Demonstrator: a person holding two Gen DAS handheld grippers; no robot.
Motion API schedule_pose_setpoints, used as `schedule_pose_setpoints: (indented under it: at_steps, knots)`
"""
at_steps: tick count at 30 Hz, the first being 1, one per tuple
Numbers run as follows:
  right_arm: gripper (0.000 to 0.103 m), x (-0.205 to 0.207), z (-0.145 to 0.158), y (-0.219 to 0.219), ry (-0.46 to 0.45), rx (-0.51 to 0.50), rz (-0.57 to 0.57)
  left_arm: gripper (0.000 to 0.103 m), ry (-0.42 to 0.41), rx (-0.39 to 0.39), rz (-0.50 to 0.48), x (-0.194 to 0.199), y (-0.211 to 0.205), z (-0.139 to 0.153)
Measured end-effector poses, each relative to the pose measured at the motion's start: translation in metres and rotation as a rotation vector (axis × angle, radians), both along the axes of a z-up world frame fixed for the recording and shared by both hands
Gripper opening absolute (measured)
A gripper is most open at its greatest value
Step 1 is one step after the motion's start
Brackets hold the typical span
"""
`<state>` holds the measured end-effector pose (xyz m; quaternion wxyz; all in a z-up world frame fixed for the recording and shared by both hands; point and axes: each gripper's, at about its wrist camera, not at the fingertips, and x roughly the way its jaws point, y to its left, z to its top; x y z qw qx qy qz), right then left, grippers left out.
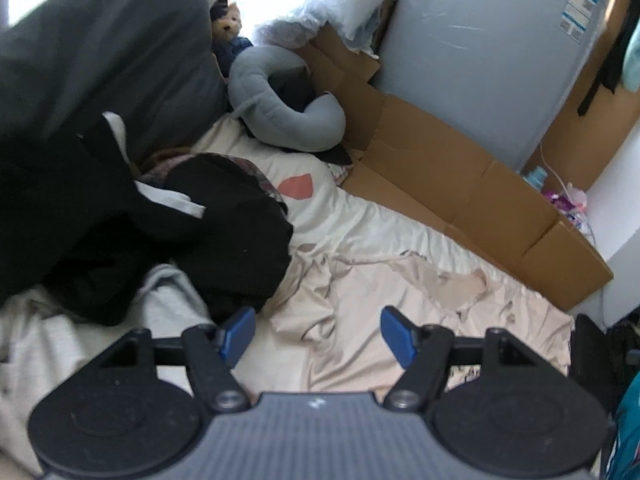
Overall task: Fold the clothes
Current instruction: 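Lift both open tools and move them over the beige T-shirt's collar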
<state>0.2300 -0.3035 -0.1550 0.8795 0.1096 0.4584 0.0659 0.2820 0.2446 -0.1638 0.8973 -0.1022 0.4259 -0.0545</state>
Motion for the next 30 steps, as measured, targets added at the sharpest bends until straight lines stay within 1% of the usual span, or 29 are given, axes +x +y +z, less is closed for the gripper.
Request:
schedule_pose_setpoints:
  at_steps: [5,8,11,16,20,23,29,30]
  knots:
    - [0.052,0.059,-0.043,0.029,0.000,0.012,0.104,0.071,0.019,-0.019,0.006,0.036,-0.002,-0.061]
    - [0.052,0.088,-0.066,0.045,-0.002,0.015,0.151,0.070,0.036,-0.021,0.015,0.049,-0.001,-0.100]
    - [0.052,0.114,-0.087,0.062,0.004,0.012,0.197,0.069,0.046,-0.024,0.041,0.057,0.004,-0.137]
    - [0.052,0.147,-0.116,0.092,0.010,-0.004,0.288,0.063,0.068,-0.049,0.112,0.061,0.012,-0.181]
    - [0.052,0.167,-0.134,0.115,0.017,-0.004,0.329,0.063,0.056,-0.155,0.156,0.062,0.019,-0.203]
    - [0.052,0.178,-0.148,0.137,0.024,0.011,0.350,0.064,0.060,-0.258,0.180,0.065,0.022,-0.218]
    - [0.051,0.184,-0.167,0.187,0.032,0.040,0.418,0.064,0.081,-0.413,0.281,0.067,0.027,-0.249]
    - [0.051,0.185,-0.169,0.194,0.032,0.046,0.425,0.066,0.077,-0.441,0.302,0.067,0.028,-0.253]
